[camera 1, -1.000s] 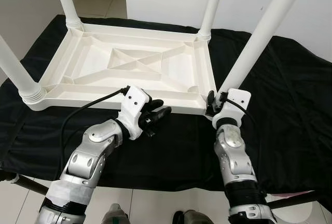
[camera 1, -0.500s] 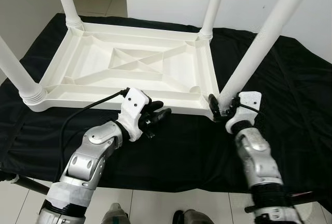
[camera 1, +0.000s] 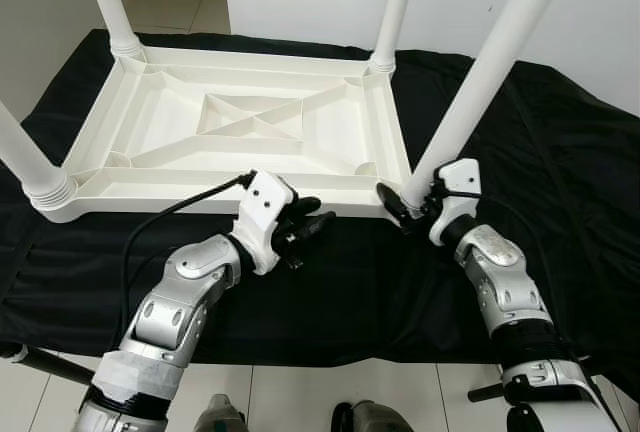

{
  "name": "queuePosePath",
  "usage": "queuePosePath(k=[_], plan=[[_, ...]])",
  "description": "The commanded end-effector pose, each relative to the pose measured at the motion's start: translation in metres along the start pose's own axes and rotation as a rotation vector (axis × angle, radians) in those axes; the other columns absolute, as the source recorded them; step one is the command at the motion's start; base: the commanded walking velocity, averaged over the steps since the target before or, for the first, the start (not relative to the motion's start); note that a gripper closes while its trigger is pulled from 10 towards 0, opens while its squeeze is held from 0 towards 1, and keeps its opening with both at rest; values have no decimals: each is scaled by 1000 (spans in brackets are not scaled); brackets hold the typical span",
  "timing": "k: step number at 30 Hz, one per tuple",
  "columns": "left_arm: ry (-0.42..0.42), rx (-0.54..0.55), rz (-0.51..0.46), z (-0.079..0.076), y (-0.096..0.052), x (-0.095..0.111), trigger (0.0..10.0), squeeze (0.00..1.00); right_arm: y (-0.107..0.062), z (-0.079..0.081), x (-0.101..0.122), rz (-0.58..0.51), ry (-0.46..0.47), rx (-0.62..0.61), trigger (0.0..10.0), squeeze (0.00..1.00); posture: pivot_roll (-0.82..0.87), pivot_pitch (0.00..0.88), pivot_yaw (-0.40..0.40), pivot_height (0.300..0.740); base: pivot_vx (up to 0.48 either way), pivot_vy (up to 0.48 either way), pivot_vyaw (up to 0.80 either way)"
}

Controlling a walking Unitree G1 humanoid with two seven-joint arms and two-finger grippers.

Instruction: Building children table

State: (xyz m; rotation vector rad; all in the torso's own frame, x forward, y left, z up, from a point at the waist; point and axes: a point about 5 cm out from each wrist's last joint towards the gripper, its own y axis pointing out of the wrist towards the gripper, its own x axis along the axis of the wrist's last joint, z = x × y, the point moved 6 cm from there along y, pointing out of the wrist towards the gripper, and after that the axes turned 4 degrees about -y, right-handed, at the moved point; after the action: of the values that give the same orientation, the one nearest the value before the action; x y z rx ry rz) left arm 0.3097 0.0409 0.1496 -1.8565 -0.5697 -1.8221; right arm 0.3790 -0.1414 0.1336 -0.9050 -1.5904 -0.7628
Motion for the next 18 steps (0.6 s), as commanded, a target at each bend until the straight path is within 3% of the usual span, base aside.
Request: queuePosePath(k=[1, 2, 9, 13, 18], plan=[[6, -10, -9, -3, 3, 4, 10000, 0, 6, 16, -2, 8, -24, 121, 745, 0, 11, 62, -32, 740, 0, 0, 0], [5, -9, -11, -3, 3, 4, 10000, 0, 7, 20, -2, 9, -32, 155, 0, 0, 11, 62, -32, 740, 0, 0, 0], [-1, -2, -15, -4, 2, 4, 10000, 0, 4, 21, -9, 36, -15, 166, 0, 0, 26, 65, -48, 740, 0, 0, 0], [-4, -1, -12, -5, 1, 2, 10000, 0, 3, 17, -27, 132, 8, 75, 0, 0, 26, 67, -50, 740, 0, 0, 0], [-6, -8, -13, -7, 3, 2, 10000, 0, 3, 23, -31, 155, 56, -23, 0, 0, 22, 62, -51, 740, 0, 0, 0]])
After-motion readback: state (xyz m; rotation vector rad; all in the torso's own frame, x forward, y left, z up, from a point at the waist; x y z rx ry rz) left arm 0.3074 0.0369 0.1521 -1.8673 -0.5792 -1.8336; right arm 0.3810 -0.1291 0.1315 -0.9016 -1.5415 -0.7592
